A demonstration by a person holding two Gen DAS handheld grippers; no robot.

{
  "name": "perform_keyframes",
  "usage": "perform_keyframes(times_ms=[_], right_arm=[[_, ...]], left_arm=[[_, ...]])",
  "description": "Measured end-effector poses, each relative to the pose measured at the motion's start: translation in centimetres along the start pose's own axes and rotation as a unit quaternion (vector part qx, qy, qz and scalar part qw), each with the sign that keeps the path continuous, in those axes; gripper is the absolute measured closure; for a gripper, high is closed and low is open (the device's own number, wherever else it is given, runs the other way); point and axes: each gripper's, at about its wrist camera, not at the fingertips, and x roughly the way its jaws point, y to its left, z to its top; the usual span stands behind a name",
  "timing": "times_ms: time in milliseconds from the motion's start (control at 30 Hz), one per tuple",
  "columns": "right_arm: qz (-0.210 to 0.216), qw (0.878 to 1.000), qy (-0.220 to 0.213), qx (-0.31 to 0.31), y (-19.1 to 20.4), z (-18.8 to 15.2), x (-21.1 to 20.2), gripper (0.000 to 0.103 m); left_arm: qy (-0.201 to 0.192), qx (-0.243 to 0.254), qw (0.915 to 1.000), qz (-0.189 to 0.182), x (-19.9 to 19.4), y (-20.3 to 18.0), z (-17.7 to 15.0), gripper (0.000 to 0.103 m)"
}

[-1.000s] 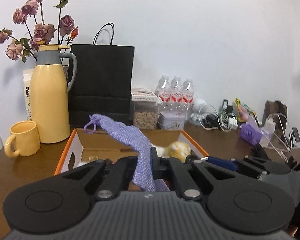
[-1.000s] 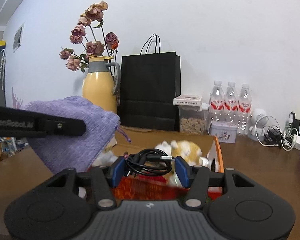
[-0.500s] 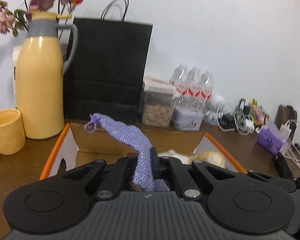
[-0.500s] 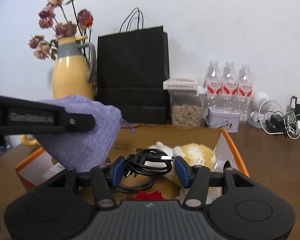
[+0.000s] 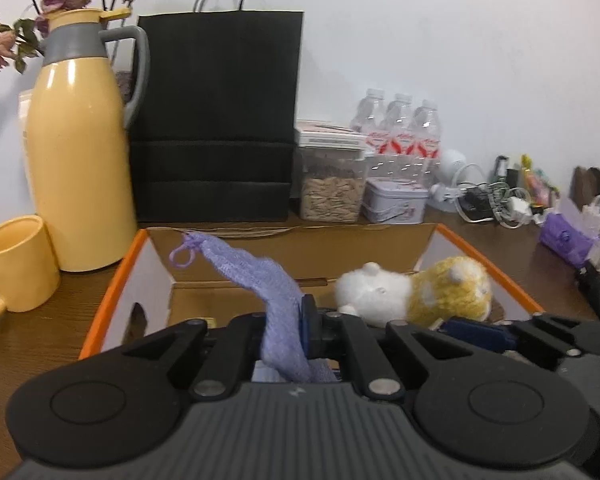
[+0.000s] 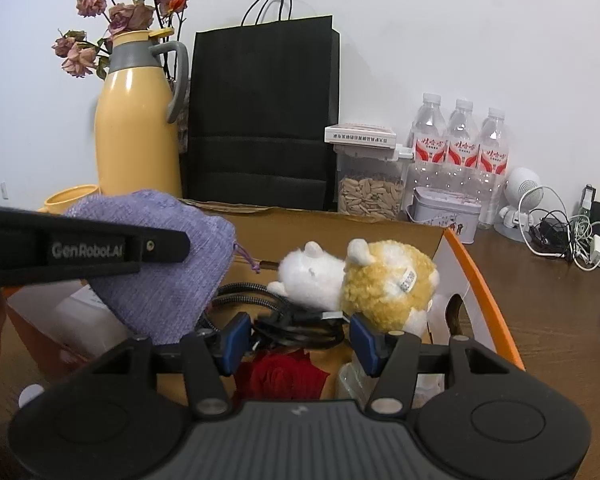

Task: Organize objects
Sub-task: 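Carry the purple pouch and black cable into the box and open both tools, then withdraw both tools from the box and grasp a white cap with the right tool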

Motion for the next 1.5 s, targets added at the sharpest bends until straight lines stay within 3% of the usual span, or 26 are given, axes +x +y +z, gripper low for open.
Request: perform_keyframes(times_ms=[67,133,200,267,333,400,667,1133,1500], right_arm=[[-0.002,1.000,-0.001,0.001,-0.1,0.0,-0.2,0.045],[-0.004,1.000,-0.004,0.003,-0.2,0.0,-0.4,0.034],[-0.006,1.000,-0.010,0.006,-0.4,0.1,-0.7,0.017],[-0.006,1.000,-0.015,0.007,-0.4,0.2,-0.9,0.013],[-0.004,1.000,-0.017,0.009,-0.5,0.2,-1.1,0.008],[-0.004,1.000,-0.018,0.007,-0.4,0.3,-1.2,0.002],[0.002,1.000,-0.028,0.001,-0.1,0.6,-2.6,0.000],[0.008,0.999,-0.045,-0.027,-0.2,-0.4,-7.2,0.000],[-0.014,0.999,0.021,-0.034,-3.8,-5.1,-11.0,0.000]], left_arm=[[0.001,0.000,1.0000,0.002,0.0,0.2,-0.1,0.096],[-0.001,-0.003,1.0000,0.008,-0.1,0.3,0.0,0.083],[-0.015,-0.003,0.9998,0.015,-0.5,0.4,0.0,0.043],[-0.030,-0.004,0.9993,0.023,-1.0,0.4,0.0,0.018],[-0.044,-0.007,0.9986,0.030,-1.5,0.4,0.1,0.006],[-0.049,-0.010,0.9982,0.033,-1.7,0.4,0.2,0.005],[-0.085,-0.034,0.9946,0.051,-3.4,1.2,0.6,0.000],[-0.082,-0.057,0.9912,0.086,-8.4,3.1,-1.0,0.000],[-0.010,-0.056,0.9904,0.126,-11.0,6.0,-5.1,0.000]])
